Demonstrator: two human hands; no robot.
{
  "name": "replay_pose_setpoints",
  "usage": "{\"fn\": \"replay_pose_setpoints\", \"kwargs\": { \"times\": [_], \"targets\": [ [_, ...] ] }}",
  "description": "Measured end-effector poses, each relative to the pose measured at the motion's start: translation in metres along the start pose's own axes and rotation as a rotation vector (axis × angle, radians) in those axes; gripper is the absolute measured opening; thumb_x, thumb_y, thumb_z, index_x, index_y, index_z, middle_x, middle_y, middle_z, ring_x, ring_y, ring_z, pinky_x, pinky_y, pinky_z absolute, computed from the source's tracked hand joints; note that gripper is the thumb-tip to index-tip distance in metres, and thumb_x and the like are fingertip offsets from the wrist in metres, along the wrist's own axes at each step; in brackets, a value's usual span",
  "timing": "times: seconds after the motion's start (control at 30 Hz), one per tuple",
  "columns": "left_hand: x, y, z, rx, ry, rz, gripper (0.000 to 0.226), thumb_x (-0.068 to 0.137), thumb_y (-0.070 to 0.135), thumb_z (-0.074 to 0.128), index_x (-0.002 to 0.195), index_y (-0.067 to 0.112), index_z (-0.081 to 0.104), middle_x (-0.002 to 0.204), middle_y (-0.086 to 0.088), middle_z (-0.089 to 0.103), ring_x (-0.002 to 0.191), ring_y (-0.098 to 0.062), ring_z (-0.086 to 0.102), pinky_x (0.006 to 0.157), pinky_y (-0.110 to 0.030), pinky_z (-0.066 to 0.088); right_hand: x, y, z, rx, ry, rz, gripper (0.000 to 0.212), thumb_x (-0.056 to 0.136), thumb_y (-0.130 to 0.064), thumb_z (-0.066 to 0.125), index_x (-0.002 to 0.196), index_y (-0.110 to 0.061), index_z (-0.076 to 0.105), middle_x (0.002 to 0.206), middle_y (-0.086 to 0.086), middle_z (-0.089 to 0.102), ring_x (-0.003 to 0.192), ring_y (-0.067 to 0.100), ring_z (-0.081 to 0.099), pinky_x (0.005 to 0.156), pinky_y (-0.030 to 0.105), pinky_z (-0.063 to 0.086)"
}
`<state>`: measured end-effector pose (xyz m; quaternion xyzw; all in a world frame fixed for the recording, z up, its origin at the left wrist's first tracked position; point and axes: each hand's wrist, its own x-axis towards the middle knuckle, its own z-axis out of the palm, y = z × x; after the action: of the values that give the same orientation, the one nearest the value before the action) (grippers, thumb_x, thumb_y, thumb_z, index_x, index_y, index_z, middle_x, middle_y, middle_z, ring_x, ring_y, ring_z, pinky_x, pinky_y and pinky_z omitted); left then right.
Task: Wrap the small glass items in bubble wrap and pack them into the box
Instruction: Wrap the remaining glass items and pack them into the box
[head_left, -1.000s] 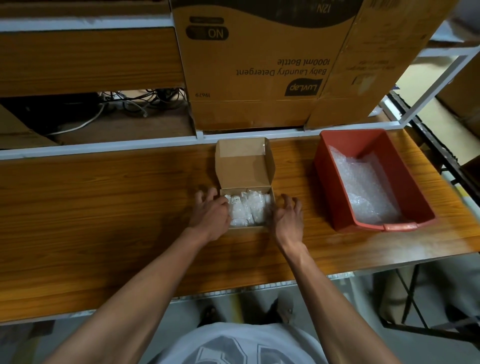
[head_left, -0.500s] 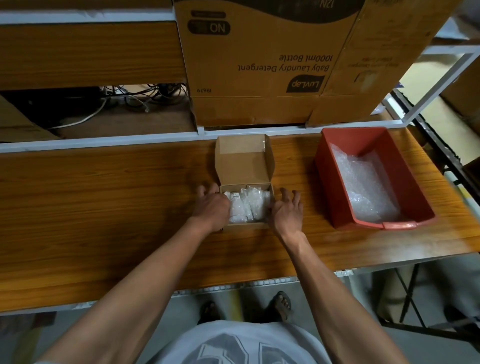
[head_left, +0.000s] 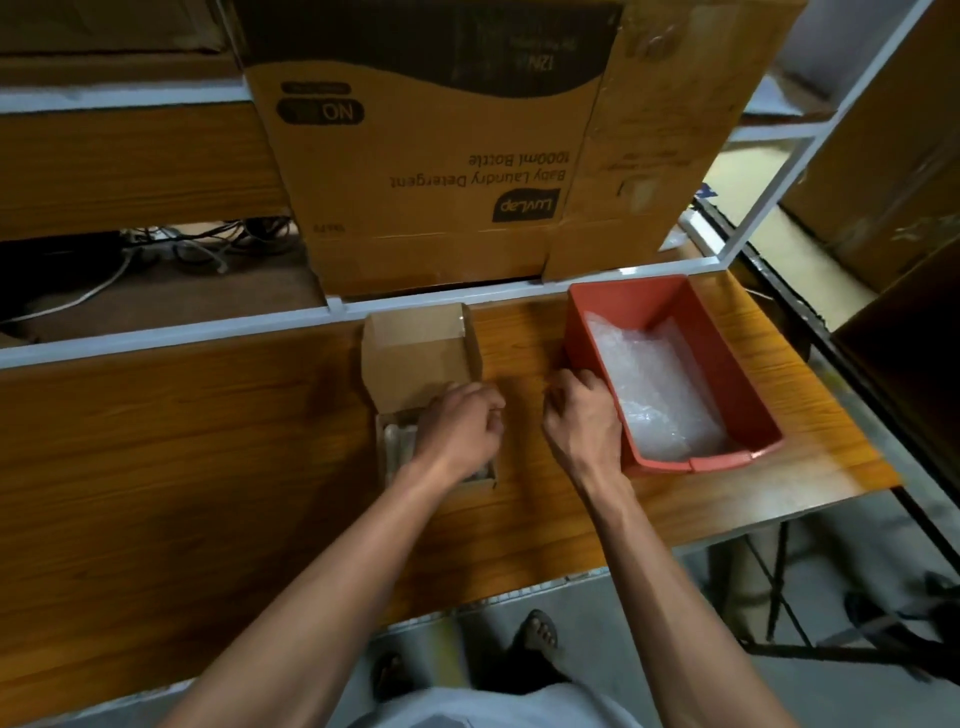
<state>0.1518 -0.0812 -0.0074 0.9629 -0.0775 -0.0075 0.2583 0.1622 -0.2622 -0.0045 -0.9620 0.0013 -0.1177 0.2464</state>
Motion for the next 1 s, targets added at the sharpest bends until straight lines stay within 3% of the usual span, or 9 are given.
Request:
{"fn": "replay_pose_setpoints", "kwargs": {
  "times": [0.13,0.27,0.37,0.53,0.63,0.73,0.83,0.93,1.0],
  "targets": [
    [0.032,0.065,0.022,-0.137,0.029,0.070,0.026,0.099,0.029,0.058,0.120,0.027,0.072,0.118,0.006,0.068,0.114,-0.019,0.059,0.093,-0.039,0.054,0.028,0.060,-0.032,-0.010,0.057,0.148,0.035,0.089,-0.010,0.064,0.121,-0.017,0.073,0.111,0.015,0.069,0.101,0.039,0.065,0.074,0.044,0.055],
    [0.065,0.117,0.041,-0.155,0.010,0.127,0.025,0.101,0.024,0.059,0.122,0.023,0.072,0.120,0.004,0.067,0.115,-0.018,0.058,0.097,-0.038,0.053,0.048,0.130,-0.046,-0.108,-0.190,0.267,0.056,0.093,-0.028,0.074,0.144,-0.015,0.054,0.129,0.021,0.062,0.111,0.041,0.065,0.084,0.044,0.055],
    [0.090,0.142,0.056,-0.114,-0.026,0.160,0.030,0.102,0.019,0.060,0.130,0.015,0.070,0.130,-0.003,0.067,0.121,-0.022,0.059,0.102,-0.035,0.050,0.059,0.162,-0.049,-0.209,-0.380,0.300,0.070,0.098,-0.045,0.069,0.153,-0.012,0.041,0.141,0.024,0.055,0.121,0.043,0.061,0.091,0.045,0.052],
    [0.139,0.165,0.085,0.013,-0.132,0.127,0.045,0.102,0.021,0.060,0.146,0.010,0.058,0.139,-0.011,0.061,0.130,-0.030,0.055,0.110,-0.040,0.046,0.080,0.195,-0.040,-0.235,-0.558,0.289,0.047,0.105,-0.045,0.051,0.144,-0.018,0.052,0.140,0.023,0.057,0.127,0.042,0.058,0.101,0.045,0.053],
    [0.169,0.174,0.102,0.113,-0.209,0.105,0.049,0.101,0.023,0.061,0.146,0.005,0.053,0.142,-0.016,0.059,0.133,-0.034,0.053,0.109,-0.040,0.045,0.085,0.205,-0.042,-0.198,-0.531,0.279,0.039,0.102,-0.032,0.056,0.139,-0.020,0.056,0.138,0.016,0.054,0.127,0.040,0.058,0.099,0.045,0.055],
    [0.197,0.178,0.118,0.233,-0.273,0.074,0.047,0.098,0.026,0.067,0.138,0.005,0.054,0.138,-0.017,0.059,0.130,-0.036,0.053,0.104,-0.042,0.047,0.090,0.216,-0.038,-0.196,-0.488,0.269,0.068,0.096,-0.037,0.069,0.153,-0.018,0.040,0.150,0.015,0.039,0.135,0.038,0.046,0.101,0.044,0.052],
    [0.215,0.178,0.131,0.336,-0.339,0.035,0.058,0.096,0.033,0.071,0.143,0.009,0.049,0.143,-0.015,0.056,0.135,-0.036,0.047,0.107,-0.048,0.048,0.094,0.220,-0.032,-0.220,-0.547,0.251,0.085,0.092,-0.042,0.074,0.157,-0.014,0.026,0.150,0.019,0.037,0.136,0.038,0.046,0.103,0.042,0.050],
    [0.223,0.176,0.141,0.396,-0.378,-0.002,0.065,0.096,0.033,0.073,0.150,0.011,0.043,0.145,-0.015,0.054,0.137,-0.037,0.045,0.106,-0.050,0.048,0.095,0.223,-0.024,-0.135,-0.500,0.270,0.071,0.097,-0.026,0.068,0.154,-0.011,0.028,0.148,0.019,0.043,0.131,0.039,0.052,0.102,0.043,0.051],
    [0.225,0.174,0.144,0.401,-0.351,0.001,0.060,0.095,0.023,0.072,0.148,0.012,0.045,0.142,-0.014,0.055,0.134,-0.036,0.047,0.103,-0.048,0.049,0.099,0.225,-0.026,-0.034,-0.464,0.331,0.068,0.096,-0.023,0.070,0.151,-0.010,0.032,0.144,0.018,0.050,0.127,0.039,0.056,0.100,0.042,0.052]
  ]
}}
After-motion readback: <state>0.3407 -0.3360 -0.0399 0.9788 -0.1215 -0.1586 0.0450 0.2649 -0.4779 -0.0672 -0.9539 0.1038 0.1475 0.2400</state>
